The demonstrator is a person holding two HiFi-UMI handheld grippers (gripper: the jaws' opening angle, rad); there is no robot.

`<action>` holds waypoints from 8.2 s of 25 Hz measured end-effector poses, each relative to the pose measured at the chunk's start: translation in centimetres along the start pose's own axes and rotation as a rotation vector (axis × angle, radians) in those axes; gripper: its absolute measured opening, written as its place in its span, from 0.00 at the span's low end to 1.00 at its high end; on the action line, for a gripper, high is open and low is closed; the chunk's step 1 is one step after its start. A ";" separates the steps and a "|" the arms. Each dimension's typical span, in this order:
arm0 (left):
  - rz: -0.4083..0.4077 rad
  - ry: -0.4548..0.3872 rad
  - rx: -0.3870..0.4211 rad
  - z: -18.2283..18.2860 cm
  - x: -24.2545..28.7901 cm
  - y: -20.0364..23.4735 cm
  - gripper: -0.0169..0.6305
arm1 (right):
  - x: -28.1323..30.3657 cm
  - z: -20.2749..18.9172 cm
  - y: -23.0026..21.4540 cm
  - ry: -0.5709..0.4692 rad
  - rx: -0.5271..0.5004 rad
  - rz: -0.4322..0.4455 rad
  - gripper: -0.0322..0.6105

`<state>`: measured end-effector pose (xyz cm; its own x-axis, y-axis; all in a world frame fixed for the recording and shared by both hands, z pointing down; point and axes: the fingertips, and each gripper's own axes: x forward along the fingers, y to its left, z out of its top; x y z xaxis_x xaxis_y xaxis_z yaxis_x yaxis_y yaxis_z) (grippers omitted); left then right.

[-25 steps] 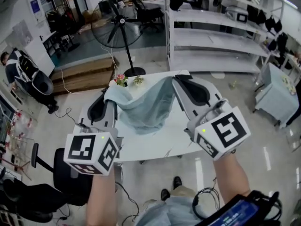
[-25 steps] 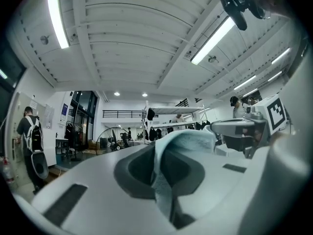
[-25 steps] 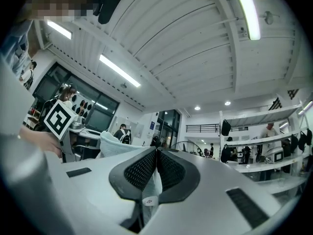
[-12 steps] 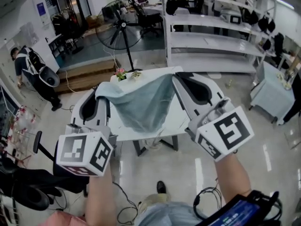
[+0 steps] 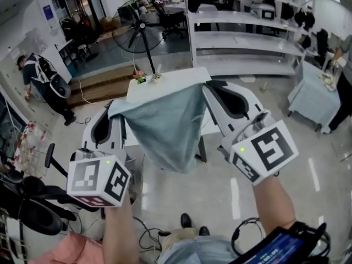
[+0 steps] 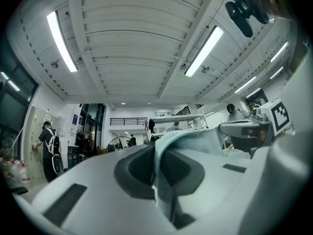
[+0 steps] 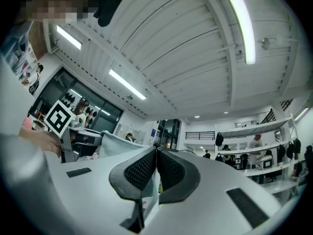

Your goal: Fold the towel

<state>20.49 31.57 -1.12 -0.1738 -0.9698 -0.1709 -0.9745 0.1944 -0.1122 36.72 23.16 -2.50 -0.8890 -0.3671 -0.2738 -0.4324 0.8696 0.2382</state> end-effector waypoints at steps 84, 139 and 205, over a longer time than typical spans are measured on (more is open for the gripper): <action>0.126 0.709 -0.082 -57.9 49.5 28.4 0.06 | 46.4 -65.7 -16.8 0.698 0.236 -0.042 0.09; 0.029 0.552 -0.090 -47.1 18.5 17.4 0.10 | 22.6 -50.2 -1.6 0.681 0.249 0.033 0.28; -0.041 0.920 -0.095 -56.3 20.4 5.2 0.09 | 11.4 -60.6 -3.8 0.995 0.257 0.290 0.22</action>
<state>3.89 4.55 49.94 -0.1440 -0.7182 0.6808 -0.9828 0.1840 -0.0137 19.05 -4.33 49.97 -0.7266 -0.1381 0.6730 -0.2430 0.9679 -0.0637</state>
